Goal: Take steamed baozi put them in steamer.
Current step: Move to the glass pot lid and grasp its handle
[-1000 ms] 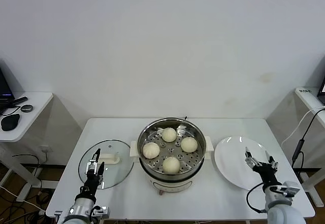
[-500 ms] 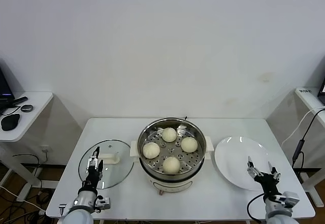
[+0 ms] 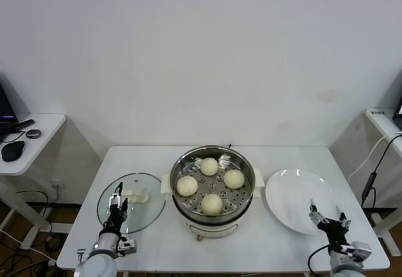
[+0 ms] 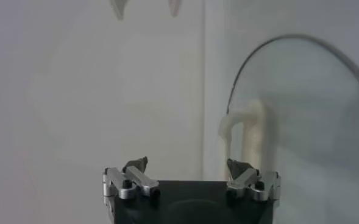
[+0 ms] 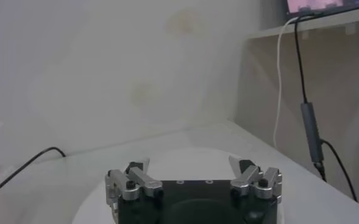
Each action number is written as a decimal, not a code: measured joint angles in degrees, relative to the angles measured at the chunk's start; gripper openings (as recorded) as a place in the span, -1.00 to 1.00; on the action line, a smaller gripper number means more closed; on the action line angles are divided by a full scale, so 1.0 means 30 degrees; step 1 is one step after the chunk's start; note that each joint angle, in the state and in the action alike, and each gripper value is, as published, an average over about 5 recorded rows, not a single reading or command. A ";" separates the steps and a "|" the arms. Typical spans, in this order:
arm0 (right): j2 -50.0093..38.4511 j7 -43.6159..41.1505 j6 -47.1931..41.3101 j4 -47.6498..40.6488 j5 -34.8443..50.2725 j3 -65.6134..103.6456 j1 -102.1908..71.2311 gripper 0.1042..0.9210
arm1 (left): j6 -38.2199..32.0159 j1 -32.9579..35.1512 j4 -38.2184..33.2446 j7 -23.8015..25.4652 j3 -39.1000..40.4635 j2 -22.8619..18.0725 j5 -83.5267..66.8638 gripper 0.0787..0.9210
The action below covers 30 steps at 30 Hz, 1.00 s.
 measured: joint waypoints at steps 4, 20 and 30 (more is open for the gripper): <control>0.0137 0.0034 0.0019 -0.0135 -0.0144 -0.0014 0.0001 0.76 | -0.0132 -0.0380 0.0691 -0.0336 0.0028 0.0058 -0.0120 0.77; 0.0649 0.0203 0.0260 -0.0564 -0.0736 -0.0091 -0.0155 0.76 | -0.0716 -0.1878 0.2769 -0.1236 0.0131 0.0412 -0.0015 0.77; 0.0789 0.0208 0.0395 -0.0712 -0.0908 -0.0082 -0.0188 0.76 | -0.0985 -0.2792 0.4006 -0.1966 0.0135 0.0625 0.0608 0.77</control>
